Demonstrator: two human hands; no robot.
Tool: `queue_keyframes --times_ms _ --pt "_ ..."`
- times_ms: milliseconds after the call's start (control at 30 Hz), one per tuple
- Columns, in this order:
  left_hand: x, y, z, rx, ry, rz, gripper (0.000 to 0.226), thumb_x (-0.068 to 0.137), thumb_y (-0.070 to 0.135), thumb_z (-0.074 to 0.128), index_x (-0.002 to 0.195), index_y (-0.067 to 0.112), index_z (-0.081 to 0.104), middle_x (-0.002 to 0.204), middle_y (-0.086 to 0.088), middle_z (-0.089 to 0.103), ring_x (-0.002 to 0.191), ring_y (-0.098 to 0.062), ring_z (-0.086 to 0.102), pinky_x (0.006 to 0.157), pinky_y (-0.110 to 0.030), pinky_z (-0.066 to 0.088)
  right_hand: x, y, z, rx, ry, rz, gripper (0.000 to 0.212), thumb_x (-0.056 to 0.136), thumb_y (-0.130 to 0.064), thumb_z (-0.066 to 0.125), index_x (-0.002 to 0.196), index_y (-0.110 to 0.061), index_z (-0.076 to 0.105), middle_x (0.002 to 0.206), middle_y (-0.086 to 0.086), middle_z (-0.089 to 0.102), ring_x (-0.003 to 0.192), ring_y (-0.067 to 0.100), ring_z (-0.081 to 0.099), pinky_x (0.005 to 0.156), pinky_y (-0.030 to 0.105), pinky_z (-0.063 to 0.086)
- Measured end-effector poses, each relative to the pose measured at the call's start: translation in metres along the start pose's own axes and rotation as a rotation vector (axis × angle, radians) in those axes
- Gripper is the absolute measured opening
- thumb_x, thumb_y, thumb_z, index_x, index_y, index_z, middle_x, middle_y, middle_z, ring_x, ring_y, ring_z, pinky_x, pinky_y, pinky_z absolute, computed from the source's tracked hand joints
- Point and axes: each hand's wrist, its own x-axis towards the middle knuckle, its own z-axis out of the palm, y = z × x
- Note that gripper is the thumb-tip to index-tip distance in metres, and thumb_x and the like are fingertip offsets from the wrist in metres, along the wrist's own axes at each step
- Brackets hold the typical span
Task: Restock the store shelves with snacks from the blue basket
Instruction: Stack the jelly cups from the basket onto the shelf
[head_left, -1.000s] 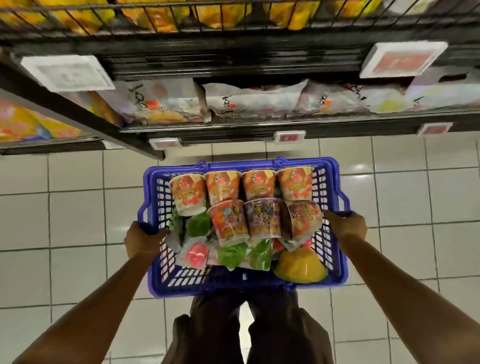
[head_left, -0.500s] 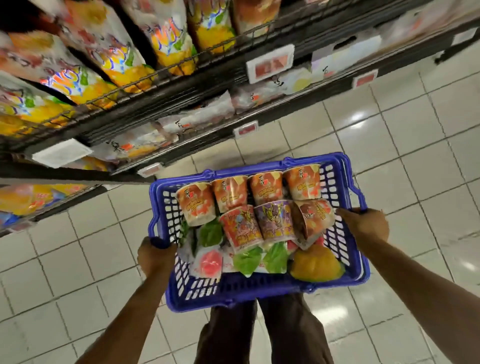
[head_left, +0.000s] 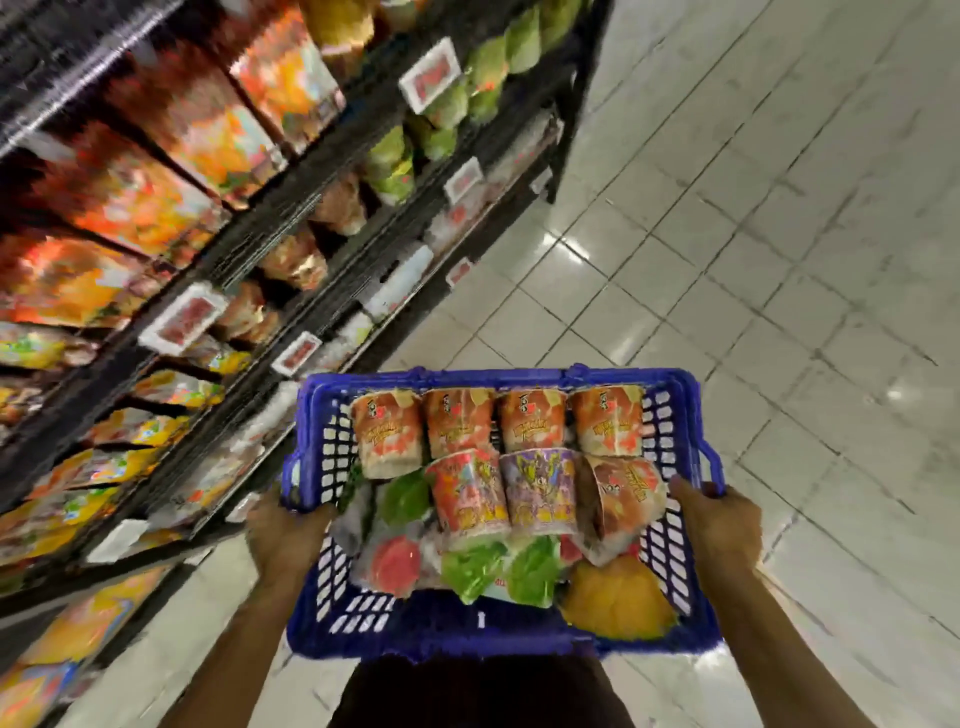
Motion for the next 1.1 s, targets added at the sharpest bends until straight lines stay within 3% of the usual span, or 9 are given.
queue_keyframes --times_ms 100,233,367,500,600,767,900,1033,1100 --pt "-0.02 0.06 -0.002 0.015 -0.043 0.055 0.065 0.047 0.034 0.068 0.101 -0.002 0.067 0.086 -0.025 0.069 0.081 -0.038 0.068 0.074 -0.052 0.056 -0.004 -0.009 -0.053 0.145 0.051 0.041 0.034 0.065 -0.047 0.078 0.07 -0.016 0.065 0.065 0.007 0.068 0.058 0.026 0.064 0.062 0.037 0.055" --pt "-0.037 0.14 0.007 0.086 -0.031 0.193 0.051 0.055 0.027 0.083 0.096 -0.001 0.068 0.084 -0.027 0.069 0.076 -0.038 0.067 0.068 -0.044 0.052 0.003 -0.024 -0.106 0.247 0.093 0.08 0.033 0.065 -0.047 0.074 0.078 -0.017 0.069 0.07 0.008 0.07 0.064 0.029 0.067 0.069 0.042 0.058" --pt "-0.034 0.203 0.032 0.106 -0.061 0.266 0.037 0.061 0.009 0.087 0.091 0.001 0.067 0.078 -0.019 0.065 0.073 -0.035 0.064 0.064 -0.034 0.042 0.024 -0.038 -0.133 0.341 0.12 0.143 0.03 0.066 -0.045 0.075 0.077 -0.018 0.067 0.066 0.005 0.071 0.058 0.025 0.068 0.056 0.033 0.055" --pt "-0.019 0.27 0.069 0.094 -0.147 0.339 0.037 0.063 0.005 0.083 0.096 0.002 0.067 0.082 -0.018 0.068 0.07 -0.029 0.061 0.066 -0.037 0.05 0.059 -0.063 -0.143 0.396 0.128 0.202 0.032 0.064 -0.047 0.075 0.077 -0.019 0.066 0.059 0.0 0.07 0.052 0.021 0.068 0.048 0.027 0.051" --pt "-0.004 0.333 0.098 0.13 -0.201 0.401 0.035 0.066 0.006 0.081 0.097 0.003 0.065 0.083 -0.016 0.065 0.072 -0.027 0.057 0.066 -0.033 0.043 0.092 -0.093 -0.148 0.404 0.152 0.23 0.033 0.064 -0.048 0.073 0.079 -0.021 0.065 0.065 0.002 0.071 0.058 0.023 0.07 0.055 0.034 0.056" --pt "0.01 0.453 0.135 0.163 -0.313 0.471 0.039 0.059 0.02 0.076 0.093 0.005 0.063 0.08 -0.014 0.062 0.072 -0.028 0.058 0.065 -0.032 0.041 0.135 -0.145 -0.168 0.438 0.22 0.272 0.03 0.068 -0.044 0.078 0.076 -0.02 0.061 0.069 0.003 0.069 0.061 0.021 0.067 0.051 0.026 0.047" --pt "0.015 0.528 0.17 0.169 -0.32 0.521 0.031 0.069 0.003 0.078 0.097 0.001 0.065 0.081 -0.015 0.062 0.074 -0.033 0.061 0.066 -0.033 0.041 0.181 -0.189 -0.193 0.477 0.271 0.267 0.03 0.065 -0.043 0.079 0.075 -0.02 0.062 0.064 -0.001 0.067 0.056 0.017 0.065 0.045 0.02 0.041" --pt "0.012 0.596 0.217 0.205 -0.304 0.566 0.037 0.066 0.014 0.08 0.096 0.0 0.064 0.078 -0.017 0.061 0.073 -0.033 0.059 0.063 -0.037 0.043 0.24 -0.222 -0.215 0.497 0.273 0.267 0.03 0.066 -0.042 0.081 0.078 -0.02 0.063 0.062 -0.005 0.066 0.049 0.01 0.062 0.037 0.015 0.039" --pt "0.009 0.632 0.246 0.214 -0.286 0.569 0.033 0.068 0.008 0.081 0.093 -0.001 0.062 0.076 -0.017 0.06 0.07 -0.031 0.055 0.061 -0.034 0.038 0.28 -0.241 -0.229 0.493 0.266 0.255 0.031 0.065 -0.044 0.08 0.075 -0.022 0.062 0.063 -0.005 0.067 0.05 0.01 0.063 0.037 0.016 0.04"
